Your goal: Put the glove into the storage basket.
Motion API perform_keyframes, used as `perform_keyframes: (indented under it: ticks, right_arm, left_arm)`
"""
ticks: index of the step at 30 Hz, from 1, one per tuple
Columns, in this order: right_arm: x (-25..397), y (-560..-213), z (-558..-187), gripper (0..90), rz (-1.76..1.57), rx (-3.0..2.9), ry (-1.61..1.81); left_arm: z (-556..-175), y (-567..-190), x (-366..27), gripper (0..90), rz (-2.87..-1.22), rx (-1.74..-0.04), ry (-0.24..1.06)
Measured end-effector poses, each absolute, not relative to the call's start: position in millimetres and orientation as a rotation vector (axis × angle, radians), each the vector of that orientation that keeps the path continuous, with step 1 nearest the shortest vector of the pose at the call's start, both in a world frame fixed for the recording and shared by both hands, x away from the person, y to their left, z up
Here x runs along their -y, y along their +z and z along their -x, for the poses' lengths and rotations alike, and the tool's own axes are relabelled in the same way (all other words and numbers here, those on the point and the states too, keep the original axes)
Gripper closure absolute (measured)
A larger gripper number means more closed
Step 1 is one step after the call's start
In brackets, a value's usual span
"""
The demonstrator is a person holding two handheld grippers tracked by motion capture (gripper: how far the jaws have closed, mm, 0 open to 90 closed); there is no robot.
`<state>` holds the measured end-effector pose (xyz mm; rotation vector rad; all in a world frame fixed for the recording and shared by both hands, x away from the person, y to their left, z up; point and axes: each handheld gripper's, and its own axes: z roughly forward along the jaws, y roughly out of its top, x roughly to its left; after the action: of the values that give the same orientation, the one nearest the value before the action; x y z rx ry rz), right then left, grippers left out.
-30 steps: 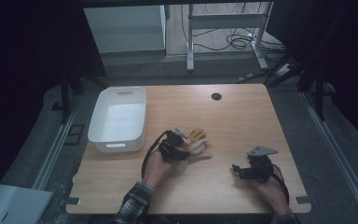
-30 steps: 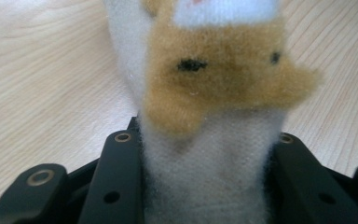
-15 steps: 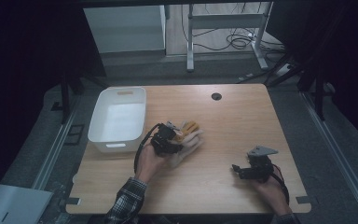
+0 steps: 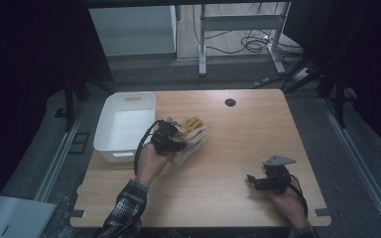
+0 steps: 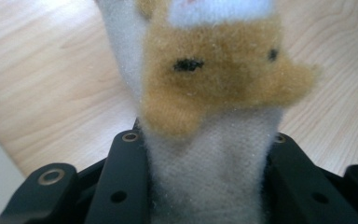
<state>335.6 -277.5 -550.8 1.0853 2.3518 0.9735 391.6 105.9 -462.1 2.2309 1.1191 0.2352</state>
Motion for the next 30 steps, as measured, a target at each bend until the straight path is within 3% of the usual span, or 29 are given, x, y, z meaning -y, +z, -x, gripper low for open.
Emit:
perform_keyframes:
  ticks: [15, 30]
  right_arm:
    - [277.4, -551.1, -335.7, 16.3, -1.084, -2.349, 0.977]
    - [277.4, -551.1, -335.8, 16.3, -1.084, -2.349, 0.977]
  left_arm:
    - [-410.0, -432.1, -142.3, 66.8, -2.164, -1.227, 0.310]
    - [-421.7, -405.9, -208.4, 66.7, -2.052, -1.416, 0.444]
